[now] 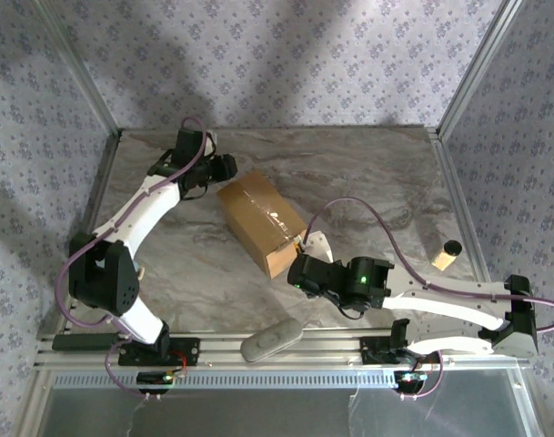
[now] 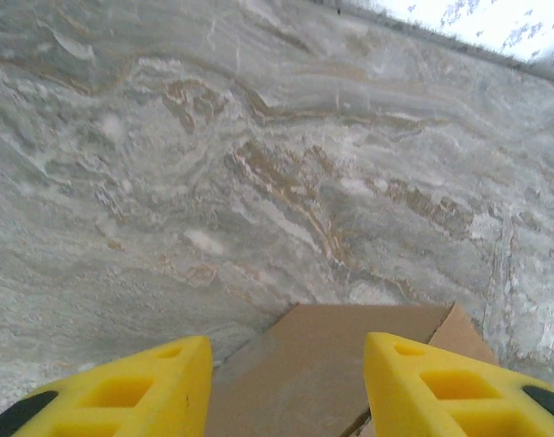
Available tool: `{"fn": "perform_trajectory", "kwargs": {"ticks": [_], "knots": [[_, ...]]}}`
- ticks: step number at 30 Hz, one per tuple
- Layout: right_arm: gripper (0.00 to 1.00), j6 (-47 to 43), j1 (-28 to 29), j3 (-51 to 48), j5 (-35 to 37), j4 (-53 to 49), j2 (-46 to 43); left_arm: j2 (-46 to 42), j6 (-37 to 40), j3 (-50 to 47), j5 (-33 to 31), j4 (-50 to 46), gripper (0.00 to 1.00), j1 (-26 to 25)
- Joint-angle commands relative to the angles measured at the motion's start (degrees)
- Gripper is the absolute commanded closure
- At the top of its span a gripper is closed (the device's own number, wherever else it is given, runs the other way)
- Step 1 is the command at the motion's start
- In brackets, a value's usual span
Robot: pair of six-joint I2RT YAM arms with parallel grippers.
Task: Unpack the express box
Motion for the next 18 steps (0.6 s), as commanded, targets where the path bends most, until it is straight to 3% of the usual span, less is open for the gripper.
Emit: {"fn": "perform_trajectory", "kwargs": {"ticks": [1,8,14,18], "knots": [[1.00,1.70,-0.30,1.76,3.39,-1.06,-0.94,-1.03,0.80,3.96,-2.54,-2.66,0.48,1.24],[1.00,1.96,-0.89,1.68,2.31,-0.81,0.06,-4.12,0.23,6.46,-4.08,-7.68,0.50,2.51],[1.00,2.42,-1.21,1.78,1.53,0.87,1.78,-17.53,-3.06,-6.58,-1.59,-9.57,0.53,1.70],[1.00,2.83,-1.83,2.64,2.06,-0.66,2.18,-26.61,-1.37,-13.52,-3.09,-17.50,0.53,0.53]]}}
